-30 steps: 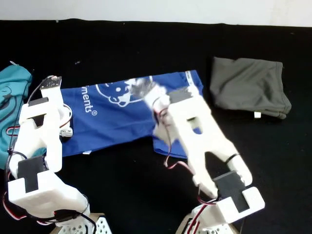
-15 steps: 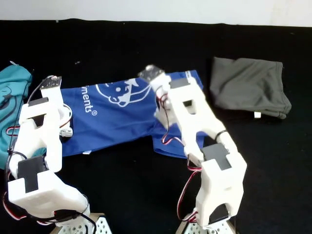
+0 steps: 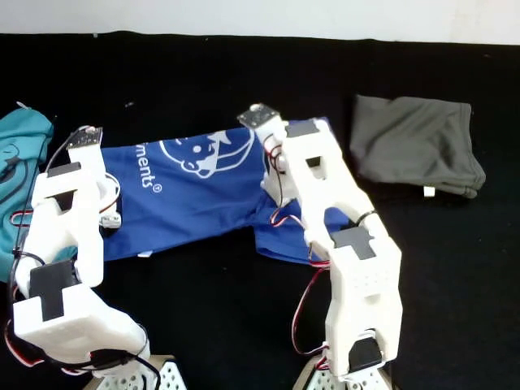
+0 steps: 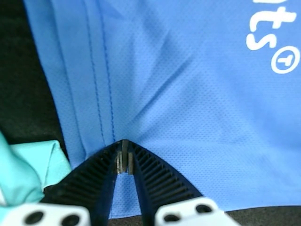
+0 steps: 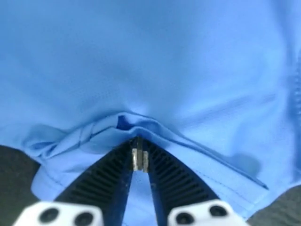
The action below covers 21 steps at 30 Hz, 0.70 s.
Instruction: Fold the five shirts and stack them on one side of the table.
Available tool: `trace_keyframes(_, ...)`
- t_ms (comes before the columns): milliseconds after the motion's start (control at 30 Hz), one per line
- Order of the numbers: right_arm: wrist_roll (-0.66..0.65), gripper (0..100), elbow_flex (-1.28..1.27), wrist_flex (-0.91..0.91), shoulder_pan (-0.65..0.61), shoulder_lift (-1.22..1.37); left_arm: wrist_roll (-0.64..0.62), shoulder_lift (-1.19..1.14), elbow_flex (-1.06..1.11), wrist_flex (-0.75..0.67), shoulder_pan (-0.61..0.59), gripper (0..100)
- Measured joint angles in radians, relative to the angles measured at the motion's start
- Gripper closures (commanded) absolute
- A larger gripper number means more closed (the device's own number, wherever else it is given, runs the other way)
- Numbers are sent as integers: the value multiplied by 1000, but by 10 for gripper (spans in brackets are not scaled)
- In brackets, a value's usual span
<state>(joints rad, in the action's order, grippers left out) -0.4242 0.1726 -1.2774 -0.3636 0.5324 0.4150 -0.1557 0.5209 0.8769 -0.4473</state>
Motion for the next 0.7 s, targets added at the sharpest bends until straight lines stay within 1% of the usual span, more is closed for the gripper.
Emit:
trace_keyframes(233, 0, 992, 0, -218, -2, -28, 0, 0, 0, 0, 0, 992)
trace_keyframes(333, 0, 992, -32, -293, -11, -80, 0, 0, 0, 0, 0, 992)
trace_keyframes(467, -46, 992, -84, -362, -25, -186, 0, 0, 0, 0, 0, 992)
trace_keyframes(567, -54, 992, -86, -330, -23, -282, 0, 0, 0, 0, 0, 992)
trace_keyframes(700, -55, 992, -89, -130, 17, -318, 0, 0, 0, 0, 0, 992)
